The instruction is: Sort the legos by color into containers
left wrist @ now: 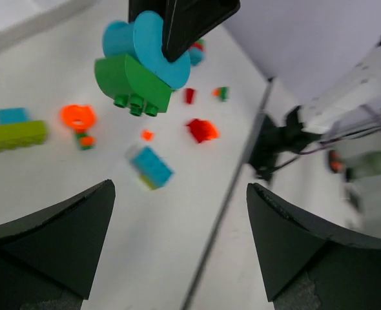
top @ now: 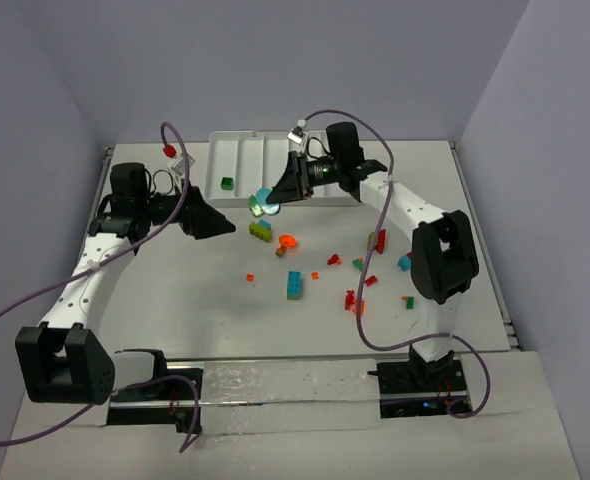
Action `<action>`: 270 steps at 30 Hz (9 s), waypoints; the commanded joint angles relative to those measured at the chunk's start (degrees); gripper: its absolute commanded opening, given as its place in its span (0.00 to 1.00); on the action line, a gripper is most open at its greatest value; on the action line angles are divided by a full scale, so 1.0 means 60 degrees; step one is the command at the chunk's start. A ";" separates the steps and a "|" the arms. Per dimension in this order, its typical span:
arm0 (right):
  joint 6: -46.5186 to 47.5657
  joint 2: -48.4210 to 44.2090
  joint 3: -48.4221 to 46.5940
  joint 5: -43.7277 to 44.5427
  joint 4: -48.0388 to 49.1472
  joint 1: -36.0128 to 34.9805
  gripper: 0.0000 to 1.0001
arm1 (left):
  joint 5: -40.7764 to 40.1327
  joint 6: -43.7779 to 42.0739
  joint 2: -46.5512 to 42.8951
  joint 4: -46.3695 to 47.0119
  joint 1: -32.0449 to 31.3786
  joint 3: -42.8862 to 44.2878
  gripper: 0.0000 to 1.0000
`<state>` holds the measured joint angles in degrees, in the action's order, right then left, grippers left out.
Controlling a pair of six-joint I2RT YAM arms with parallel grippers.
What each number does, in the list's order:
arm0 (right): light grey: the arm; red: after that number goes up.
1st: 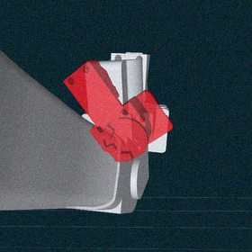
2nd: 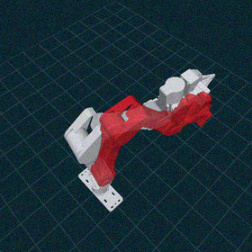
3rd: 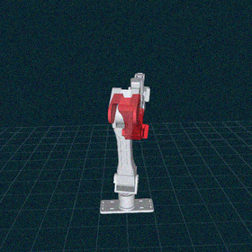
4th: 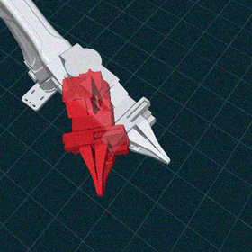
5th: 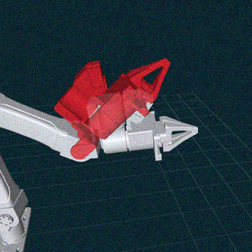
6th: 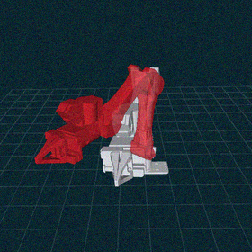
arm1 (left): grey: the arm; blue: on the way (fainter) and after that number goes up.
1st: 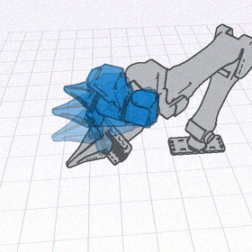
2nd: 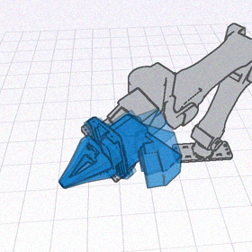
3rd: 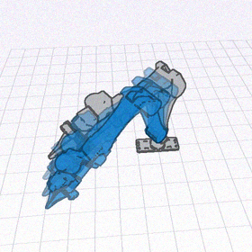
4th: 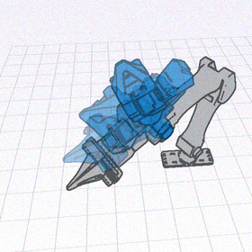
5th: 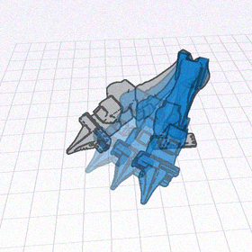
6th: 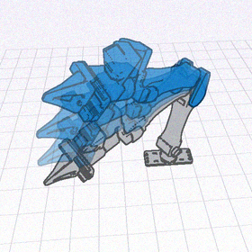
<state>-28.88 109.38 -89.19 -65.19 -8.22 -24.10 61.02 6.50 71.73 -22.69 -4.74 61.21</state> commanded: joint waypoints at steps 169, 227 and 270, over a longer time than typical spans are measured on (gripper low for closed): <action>0.6268 0.3626 -0.3637 0.8302 -0.4401 -0.2283 0.91 | -0.3563 -0.0028 0.2518 0.2756 -0.0147 -0.0168 0.78; 0.7078 -0.0037 -0.1541 0.9547 -0.3105 -0.4326 0.42 | 0.0643 0.5616 0.2811 0.4342 0.1274 -0.1914 0.75; 0.6821 0.0066 -0.1940 0.9248 -0.3025 -0.4670 0.42 | 0.1819 0.8269 0.2866 0.7845 0.0878 -0.3080 0.39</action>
<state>12.55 109.60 -98.45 -10.22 -28.28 -51.51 68.20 53.23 88.72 19.46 1.17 43.00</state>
